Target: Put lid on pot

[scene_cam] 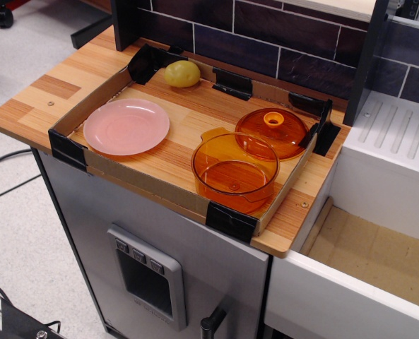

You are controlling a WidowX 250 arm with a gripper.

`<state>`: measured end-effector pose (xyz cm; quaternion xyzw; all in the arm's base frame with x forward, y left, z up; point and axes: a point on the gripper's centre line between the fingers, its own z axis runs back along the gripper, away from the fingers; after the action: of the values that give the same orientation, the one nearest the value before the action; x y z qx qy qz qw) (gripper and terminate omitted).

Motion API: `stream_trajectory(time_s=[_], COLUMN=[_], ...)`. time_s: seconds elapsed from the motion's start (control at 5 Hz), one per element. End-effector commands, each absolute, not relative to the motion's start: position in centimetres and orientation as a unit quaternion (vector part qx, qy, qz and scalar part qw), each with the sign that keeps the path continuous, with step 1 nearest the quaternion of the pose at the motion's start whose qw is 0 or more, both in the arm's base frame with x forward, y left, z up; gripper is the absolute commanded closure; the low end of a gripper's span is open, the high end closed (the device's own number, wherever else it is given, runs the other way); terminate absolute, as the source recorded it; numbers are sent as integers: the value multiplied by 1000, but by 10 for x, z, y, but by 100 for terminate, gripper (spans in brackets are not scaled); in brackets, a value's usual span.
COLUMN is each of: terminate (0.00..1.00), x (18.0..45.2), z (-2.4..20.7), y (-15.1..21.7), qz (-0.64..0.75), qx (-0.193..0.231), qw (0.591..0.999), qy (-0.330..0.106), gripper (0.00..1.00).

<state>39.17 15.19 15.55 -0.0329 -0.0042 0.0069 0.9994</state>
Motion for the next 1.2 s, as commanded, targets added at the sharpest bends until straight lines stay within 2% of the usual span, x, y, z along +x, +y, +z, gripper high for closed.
stream_trajectory(time_s=[0.0,0.4,0.8,1.0], terminate=[0,0,0,0], x=[392,382,387,388], z=[156,139,135,127], y=[152,104,65,38], qz=[7,-24,-23,-19], qx=[-33,-66,-105,-97], qw=[999,998,994,995], qy=[-4,2,-4,-32], gripper=[0,0,0,0])
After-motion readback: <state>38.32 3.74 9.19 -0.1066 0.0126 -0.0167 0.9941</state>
